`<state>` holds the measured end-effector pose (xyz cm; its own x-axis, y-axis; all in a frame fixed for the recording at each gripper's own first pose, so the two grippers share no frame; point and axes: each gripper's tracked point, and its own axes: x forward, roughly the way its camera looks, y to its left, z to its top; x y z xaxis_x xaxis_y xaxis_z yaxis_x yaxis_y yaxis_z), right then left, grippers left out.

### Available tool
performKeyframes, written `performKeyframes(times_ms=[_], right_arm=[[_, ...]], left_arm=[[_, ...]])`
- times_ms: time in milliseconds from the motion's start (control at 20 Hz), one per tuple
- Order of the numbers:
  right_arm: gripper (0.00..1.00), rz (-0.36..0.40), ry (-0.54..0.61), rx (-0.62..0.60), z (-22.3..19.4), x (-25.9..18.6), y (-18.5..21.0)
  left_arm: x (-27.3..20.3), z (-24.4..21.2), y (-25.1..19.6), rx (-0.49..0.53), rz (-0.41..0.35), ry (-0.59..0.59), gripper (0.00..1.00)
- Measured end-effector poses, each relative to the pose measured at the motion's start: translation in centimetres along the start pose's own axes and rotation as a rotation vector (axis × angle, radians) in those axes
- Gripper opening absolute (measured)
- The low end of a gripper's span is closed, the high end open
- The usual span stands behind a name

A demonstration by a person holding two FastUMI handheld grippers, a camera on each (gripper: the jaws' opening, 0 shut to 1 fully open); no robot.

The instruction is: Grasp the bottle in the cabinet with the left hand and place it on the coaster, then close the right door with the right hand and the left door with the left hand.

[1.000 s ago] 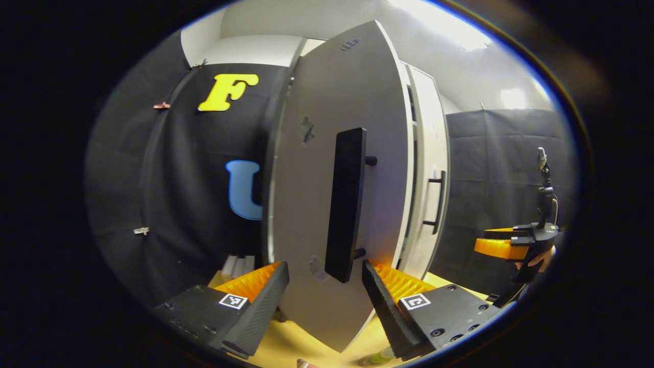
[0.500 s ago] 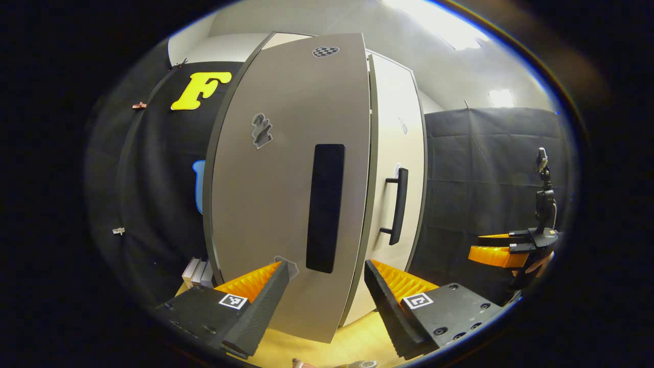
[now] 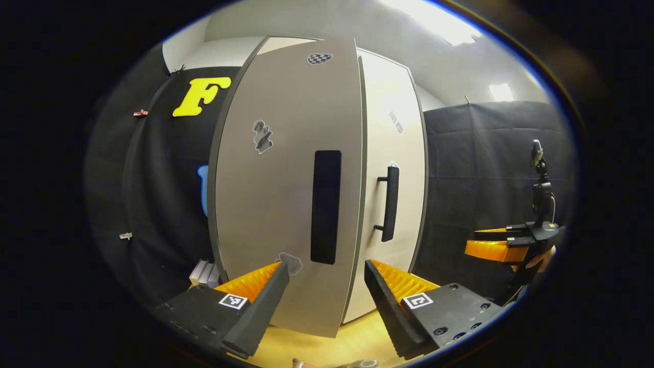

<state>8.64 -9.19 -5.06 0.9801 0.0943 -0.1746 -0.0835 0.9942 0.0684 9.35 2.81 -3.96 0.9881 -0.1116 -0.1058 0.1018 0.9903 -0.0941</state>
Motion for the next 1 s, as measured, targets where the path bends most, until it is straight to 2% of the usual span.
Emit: performKeyframes(times_ms=[200,350,400,1000], right_arm=[[0.97,0.048,-0.015,-0.013,0.3,0.0,1.5],[0.98,0.056,-0.015,-0.027,0.2,-0.2,1.7],[0.98,0.058,-0.02,-0.027,0.4,-0.2,1.9],[0.98,0.087,-0.049,-0.049,1.0,-1.3,3.8]], left_arm=[[-0.6,0.9,0.3,0.031,0.022,-0.01,0.95],[-0.9,1.0,-0.2,0.045,0.028,-0.02,0.92],[-0.9,0.9,-0.2,0.036,0.023,-0.019,0.95],[-2.4,0.6,-0.2,0.036,0.048,-0.021,0.95]])
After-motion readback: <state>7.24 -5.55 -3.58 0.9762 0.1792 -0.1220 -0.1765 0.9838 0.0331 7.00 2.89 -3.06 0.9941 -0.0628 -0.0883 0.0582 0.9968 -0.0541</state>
